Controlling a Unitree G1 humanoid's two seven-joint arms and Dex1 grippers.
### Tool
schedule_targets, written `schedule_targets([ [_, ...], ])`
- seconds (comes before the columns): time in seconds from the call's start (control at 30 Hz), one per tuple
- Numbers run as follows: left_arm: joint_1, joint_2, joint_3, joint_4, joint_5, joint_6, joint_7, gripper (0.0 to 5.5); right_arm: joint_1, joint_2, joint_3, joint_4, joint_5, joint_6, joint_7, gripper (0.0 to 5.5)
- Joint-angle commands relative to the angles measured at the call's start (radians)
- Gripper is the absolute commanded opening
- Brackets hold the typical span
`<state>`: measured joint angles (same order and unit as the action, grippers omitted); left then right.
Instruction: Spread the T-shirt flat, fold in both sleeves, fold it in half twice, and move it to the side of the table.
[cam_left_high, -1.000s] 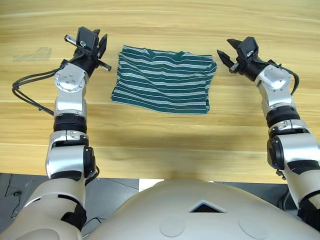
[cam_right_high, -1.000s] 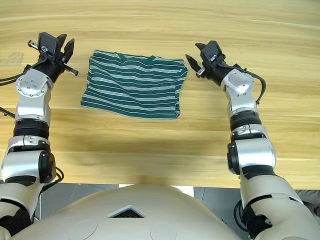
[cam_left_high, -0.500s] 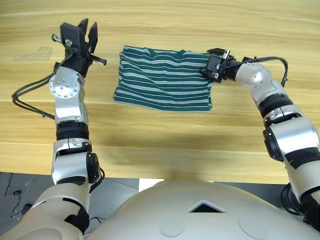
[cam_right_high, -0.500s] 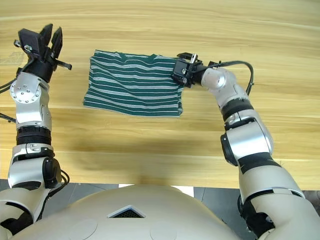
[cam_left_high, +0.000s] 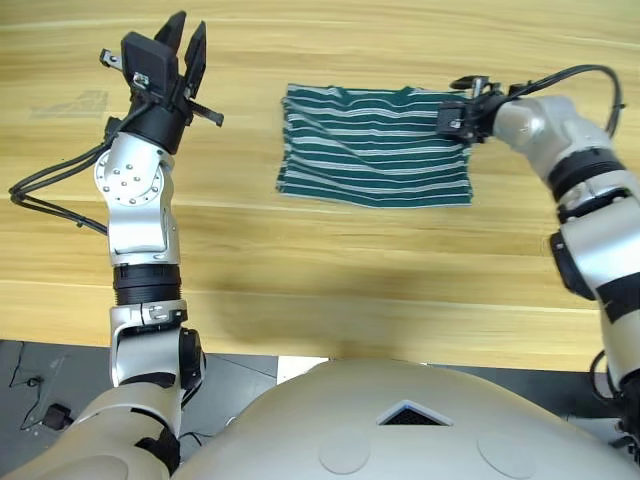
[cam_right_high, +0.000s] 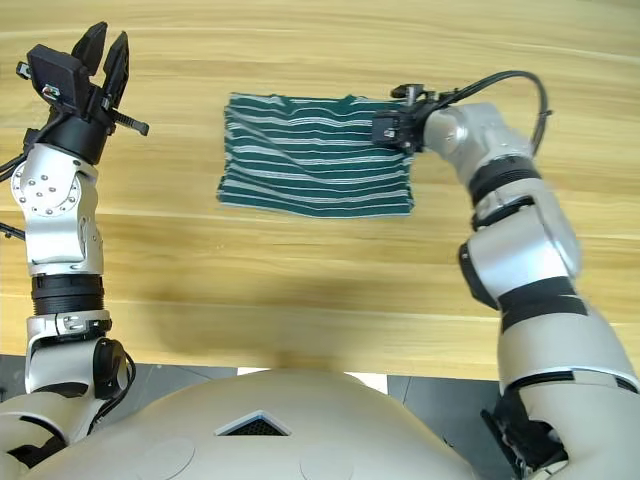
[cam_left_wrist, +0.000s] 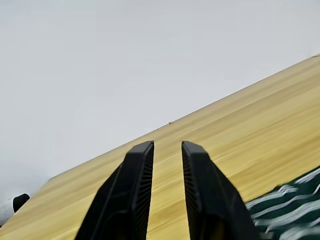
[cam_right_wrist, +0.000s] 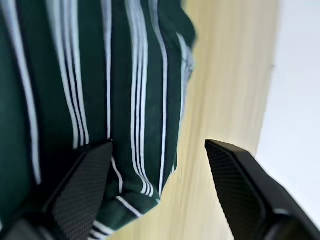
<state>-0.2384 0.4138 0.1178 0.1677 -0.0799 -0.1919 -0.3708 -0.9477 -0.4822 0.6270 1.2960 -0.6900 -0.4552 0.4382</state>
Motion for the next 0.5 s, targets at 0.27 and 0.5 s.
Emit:
schedule_targets([
  [0.27, 0.12, -0.059, -0.058, -0.273, 0.001, 0.1, 0.036, 1.01, 0.602, -0.411, 0.03, -1.26, 0.424, -0.007, 0.67, 3.41],
  [0.5, 0.17, -0.111, -0.106, -0.339, -0.014, 0.143, 0.023, 1.01, 0.726, -0.258, 0.101, -1.376, 0.38, 0.13, 0.645, 3.41],
])
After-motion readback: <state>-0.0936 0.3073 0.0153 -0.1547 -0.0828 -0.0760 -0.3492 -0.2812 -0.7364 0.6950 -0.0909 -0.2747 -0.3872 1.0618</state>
